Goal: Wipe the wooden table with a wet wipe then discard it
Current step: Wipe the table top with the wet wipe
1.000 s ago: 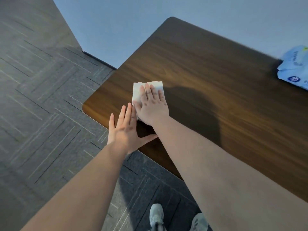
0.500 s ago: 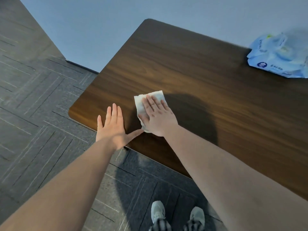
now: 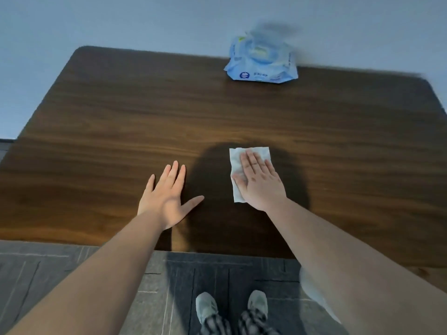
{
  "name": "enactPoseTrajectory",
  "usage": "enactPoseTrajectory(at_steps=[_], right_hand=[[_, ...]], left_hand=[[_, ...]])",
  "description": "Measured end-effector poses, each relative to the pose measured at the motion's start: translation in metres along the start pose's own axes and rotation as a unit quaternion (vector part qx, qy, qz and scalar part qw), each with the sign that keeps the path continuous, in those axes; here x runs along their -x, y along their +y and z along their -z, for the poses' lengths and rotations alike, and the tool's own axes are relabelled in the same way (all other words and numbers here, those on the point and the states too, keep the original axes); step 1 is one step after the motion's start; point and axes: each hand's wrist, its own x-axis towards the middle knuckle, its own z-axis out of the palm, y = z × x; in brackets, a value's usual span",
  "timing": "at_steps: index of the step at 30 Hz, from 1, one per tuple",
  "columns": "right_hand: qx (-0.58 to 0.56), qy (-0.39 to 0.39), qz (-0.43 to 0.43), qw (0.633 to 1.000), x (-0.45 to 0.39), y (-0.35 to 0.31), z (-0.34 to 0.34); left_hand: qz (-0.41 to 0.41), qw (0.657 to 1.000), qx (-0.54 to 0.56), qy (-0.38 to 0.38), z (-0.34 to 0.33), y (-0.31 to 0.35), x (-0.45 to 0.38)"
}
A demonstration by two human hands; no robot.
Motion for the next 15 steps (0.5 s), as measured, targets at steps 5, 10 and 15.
enactPoseTrajectory(at_steps=[5, 10, 15], right_hand=[[-0.005, 0.018, -0.102, 0.995, 0.041, 0.109, 0.003], [-0.028, 0.037, -0.197, 0.979, 0.079, 0.198, 0.004], [-0.041, 0.041, -0.275, 0.96, 0.114, 0.274, 0.004]], left_hand=[[-0.082, 0.996, -0.024, -0.008, -0.007, 0.088, -0.028], [-0.149, 0.987, -0.057, -0.019, -0.016, 0.165, -0.049], [-0.19, 0.977, -0.092, -0.029, -0.025, 0.232, -0.066]])
